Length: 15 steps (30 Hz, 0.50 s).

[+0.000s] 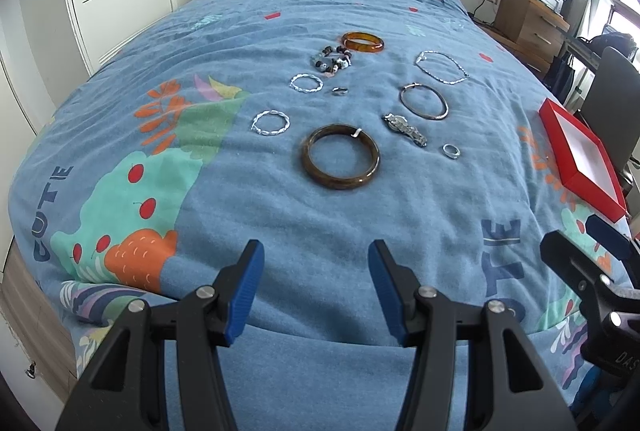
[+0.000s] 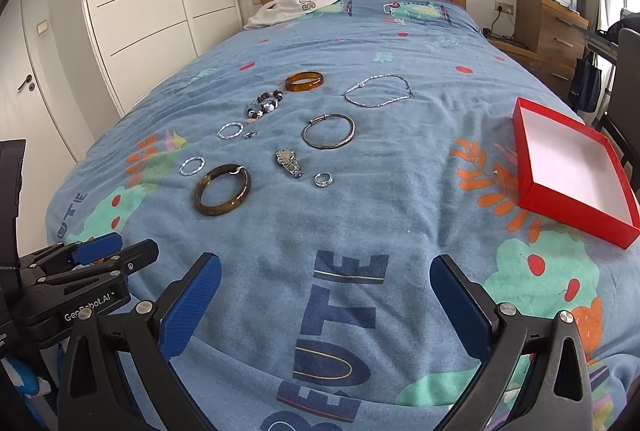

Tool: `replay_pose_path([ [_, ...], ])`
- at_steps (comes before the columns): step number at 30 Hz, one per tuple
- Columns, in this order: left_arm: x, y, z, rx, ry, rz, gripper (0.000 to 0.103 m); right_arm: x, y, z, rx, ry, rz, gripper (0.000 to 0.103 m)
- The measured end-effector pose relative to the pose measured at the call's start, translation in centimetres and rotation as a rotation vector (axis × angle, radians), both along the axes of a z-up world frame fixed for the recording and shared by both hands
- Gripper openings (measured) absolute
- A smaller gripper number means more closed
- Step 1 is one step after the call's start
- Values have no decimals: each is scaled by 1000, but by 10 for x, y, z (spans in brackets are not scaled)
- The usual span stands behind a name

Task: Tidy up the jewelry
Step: 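Move both tools toward the jewelry laid out on the bed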

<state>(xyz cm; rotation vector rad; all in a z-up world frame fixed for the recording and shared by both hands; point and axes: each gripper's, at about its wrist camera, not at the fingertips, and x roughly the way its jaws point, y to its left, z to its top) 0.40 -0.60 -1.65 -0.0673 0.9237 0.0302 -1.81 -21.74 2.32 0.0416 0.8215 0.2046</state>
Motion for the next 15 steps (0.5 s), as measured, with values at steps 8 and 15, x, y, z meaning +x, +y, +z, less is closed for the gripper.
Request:
replay_pose_path([
  [8,4,4,3,5,3,19,52,6,1,-2,6,10,8,102],
  [15,8,11,7,6,14,32,52,12,2,-3,23,13,21,98],
])
